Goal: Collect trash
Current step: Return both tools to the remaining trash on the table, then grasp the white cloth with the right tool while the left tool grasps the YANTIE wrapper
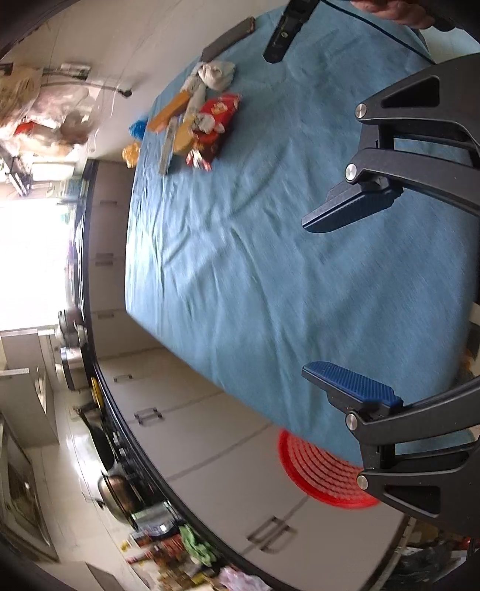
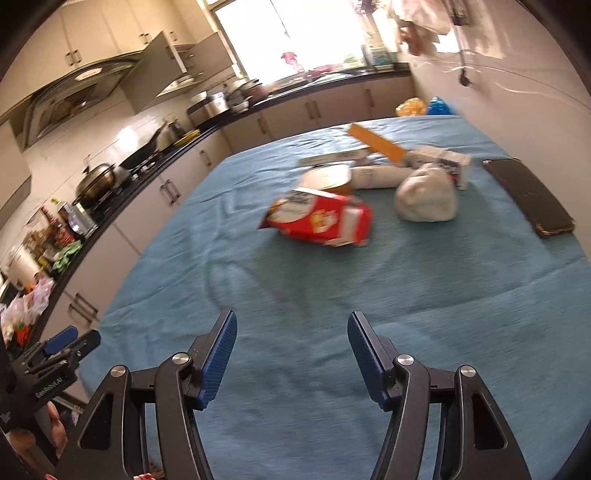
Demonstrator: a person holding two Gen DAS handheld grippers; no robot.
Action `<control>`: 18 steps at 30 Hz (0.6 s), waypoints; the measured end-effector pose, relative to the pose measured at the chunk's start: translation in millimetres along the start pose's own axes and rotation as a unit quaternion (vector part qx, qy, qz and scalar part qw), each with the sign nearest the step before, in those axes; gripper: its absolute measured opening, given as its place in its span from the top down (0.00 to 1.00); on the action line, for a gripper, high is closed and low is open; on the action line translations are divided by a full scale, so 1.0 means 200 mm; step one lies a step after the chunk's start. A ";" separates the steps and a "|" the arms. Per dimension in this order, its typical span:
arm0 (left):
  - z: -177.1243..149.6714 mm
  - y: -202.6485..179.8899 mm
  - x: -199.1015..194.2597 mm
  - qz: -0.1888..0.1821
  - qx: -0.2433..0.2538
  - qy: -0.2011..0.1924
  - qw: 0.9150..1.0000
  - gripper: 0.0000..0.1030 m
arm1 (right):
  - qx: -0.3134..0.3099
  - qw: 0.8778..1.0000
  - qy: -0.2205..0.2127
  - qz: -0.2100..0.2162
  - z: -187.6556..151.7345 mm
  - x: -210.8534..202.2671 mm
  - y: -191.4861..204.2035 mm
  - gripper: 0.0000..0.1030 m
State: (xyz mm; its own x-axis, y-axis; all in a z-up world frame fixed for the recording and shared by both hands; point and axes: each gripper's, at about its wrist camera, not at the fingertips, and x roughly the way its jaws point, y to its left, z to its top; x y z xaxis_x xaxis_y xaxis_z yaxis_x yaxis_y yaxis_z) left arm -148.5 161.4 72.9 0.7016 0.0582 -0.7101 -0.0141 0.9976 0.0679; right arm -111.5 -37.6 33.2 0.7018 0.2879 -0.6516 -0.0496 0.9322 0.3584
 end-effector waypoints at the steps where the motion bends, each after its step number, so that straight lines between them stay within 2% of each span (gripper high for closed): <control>1: 0.03 -0.03 0.01 -0.008 0.005 0.000 1.000 0.31 | 0.005 1.000 -0.001 -0.007 0.02 0.00 -0.05 0.35; 9: 0.31 -0.28 0.16 -0.070 0.040 -0.010 0.997 0.31 | 0.035 0.998 -0.004 -0.042 0.14 0.01 -0.30 0.35; 14: 0.45 -0.45 0.36 -0.139 0.027 0.027 0.990 0.29 | 0.066 0.997 0.002 -0.046 0.23 0.07 -0.47 0.35; 18: 0.51 -0.53 0.49 -0.178 -0.003 0.055 0.983 0.27 | 0.082 0.996 0.001 -0.036 0.32 0.12 -0.54 0.35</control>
State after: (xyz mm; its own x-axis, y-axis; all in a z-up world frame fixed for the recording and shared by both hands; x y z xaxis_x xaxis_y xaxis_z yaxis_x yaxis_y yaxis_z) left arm -4.5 58.2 67.5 0.5823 -0.2906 -0.7593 0.2143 0.9558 -0.2014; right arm -44.0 -144.3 21.3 0.6975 0.2219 -0.6814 0.1173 0.9027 0.4140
